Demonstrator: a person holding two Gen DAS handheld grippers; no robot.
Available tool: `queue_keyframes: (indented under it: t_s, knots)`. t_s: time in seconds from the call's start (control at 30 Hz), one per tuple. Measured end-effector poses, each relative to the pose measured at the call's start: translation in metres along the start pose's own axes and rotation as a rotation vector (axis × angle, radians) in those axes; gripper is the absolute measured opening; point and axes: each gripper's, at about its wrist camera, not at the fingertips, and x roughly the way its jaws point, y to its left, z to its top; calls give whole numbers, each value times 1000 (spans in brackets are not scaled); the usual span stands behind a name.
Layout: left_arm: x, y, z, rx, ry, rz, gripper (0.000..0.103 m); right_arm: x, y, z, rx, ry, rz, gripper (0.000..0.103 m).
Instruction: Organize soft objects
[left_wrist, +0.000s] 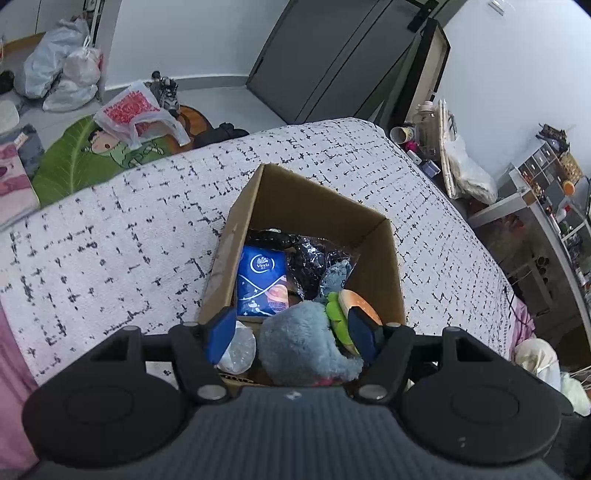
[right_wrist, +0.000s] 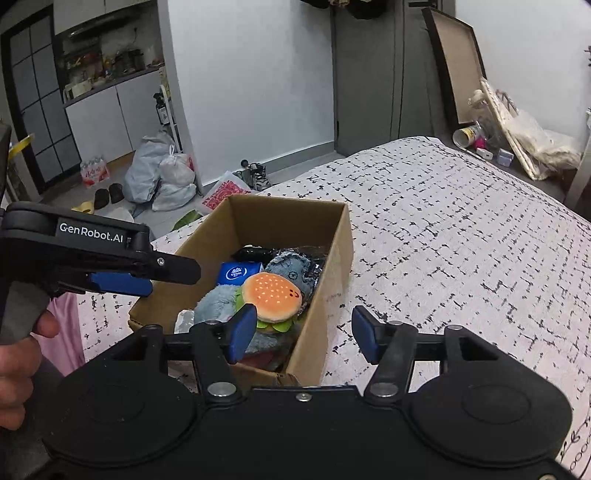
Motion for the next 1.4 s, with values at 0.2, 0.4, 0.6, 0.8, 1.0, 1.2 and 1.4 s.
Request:
queue_keyframes:
  t_s: [0.2,0.4,0.6,0.8,1.0,1.2,1.4]
  knots:
    - [-7,-10,-1,19,12,21,78,-17,-14,-2,85,-10,5,66]
    - [-21,-25,-5,49,15,36,85,-39,-29,-9,172,-27,-1,77]
    - [-37,-45,-10,106,13,56,88,-67,-47,-14,262,-68,-21,86]
    - [-50,-65,-19,162,28,55,95,-97,-60,-22,343,-108,-51,90]
    - [-67,-83,-28,214,12,50,102,-126,-65,-31,401,-146,-84,96]
    - [-87,-97,-33,260,-26,25,103,-152,-64,-38,443,-159,-150,103]
    - [-109,-104,-42,298,-62,4,103,-172,-59,-44,463,-149,-186,103]
